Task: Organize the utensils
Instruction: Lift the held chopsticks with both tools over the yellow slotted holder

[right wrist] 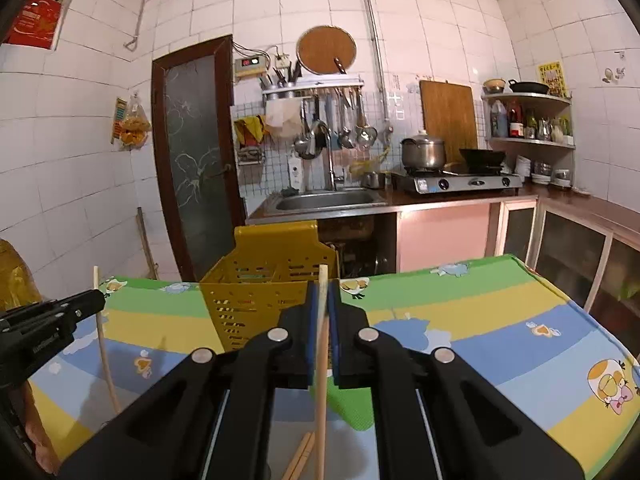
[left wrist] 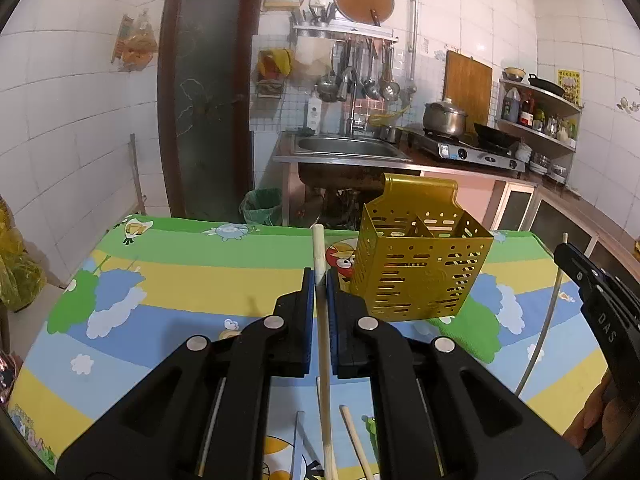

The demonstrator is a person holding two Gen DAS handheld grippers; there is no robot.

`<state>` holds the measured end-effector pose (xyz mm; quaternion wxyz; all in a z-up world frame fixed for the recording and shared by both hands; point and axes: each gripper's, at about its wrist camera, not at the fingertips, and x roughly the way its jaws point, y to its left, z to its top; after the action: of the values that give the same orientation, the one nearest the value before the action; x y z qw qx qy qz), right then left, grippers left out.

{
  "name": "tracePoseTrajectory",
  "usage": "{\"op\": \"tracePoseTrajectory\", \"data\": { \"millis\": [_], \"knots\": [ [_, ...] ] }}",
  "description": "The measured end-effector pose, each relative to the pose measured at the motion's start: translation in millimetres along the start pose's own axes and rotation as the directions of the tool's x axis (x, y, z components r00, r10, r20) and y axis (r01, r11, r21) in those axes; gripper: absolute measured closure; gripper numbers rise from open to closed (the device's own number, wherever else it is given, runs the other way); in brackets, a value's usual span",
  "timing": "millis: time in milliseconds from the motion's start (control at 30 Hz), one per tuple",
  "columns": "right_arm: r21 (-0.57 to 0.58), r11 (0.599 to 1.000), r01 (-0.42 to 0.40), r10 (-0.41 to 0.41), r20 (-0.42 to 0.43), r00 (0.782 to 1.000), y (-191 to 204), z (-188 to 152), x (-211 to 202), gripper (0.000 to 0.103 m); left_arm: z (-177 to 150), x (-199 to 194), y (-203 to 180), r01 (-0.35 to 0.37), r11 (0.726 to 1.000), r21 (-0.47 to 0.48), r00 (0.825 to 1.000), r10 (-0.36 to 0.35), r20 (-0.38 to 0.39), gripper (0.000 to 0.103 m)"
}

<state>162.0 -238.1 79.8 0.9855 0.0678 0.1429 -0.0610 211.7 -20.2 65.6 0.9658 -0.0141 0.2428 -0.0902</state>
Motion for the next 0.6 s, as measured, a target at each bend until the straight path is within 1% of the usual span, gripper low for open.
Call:
{"op": "tracePoseTrajectory", "data": {
  "millis": [133, 333, 500, 600],
  "knots": [
    [-0.008, 1.000, -0.014, 0.014, 0.006, 1.000, -1, 0, -6, 0.097, 0, -4, 3, 0.003, 1.000, -0.012, 1.000, -0.003, 0.005, 0.098],
    [0.000, 1.000, -0.015, 0.015, 0.013, 1.000, -3, -1, -12, 0.097, -3, -8, 2, 0.003, 1.000, -0.003, 1.000, -0.003, 0.015, 0.098],
    [0.010, 1.000, -0.021, 0.021, 0.029, 0.999, -6, 5, -18, 0.097, 2, -17, -1, 0.027, 1.000, 0.001, 0.999, -0.027, 0.024, 0.099],
    [0.016, 1.000, -0.023, 0.022, 0.056, 0.998, -10, 17, -23, 0.097, 13, -25, -2, 0.058, 0.998, -0.002, 0.997, -0.058, 0.043, 0.099]
  ]
}}
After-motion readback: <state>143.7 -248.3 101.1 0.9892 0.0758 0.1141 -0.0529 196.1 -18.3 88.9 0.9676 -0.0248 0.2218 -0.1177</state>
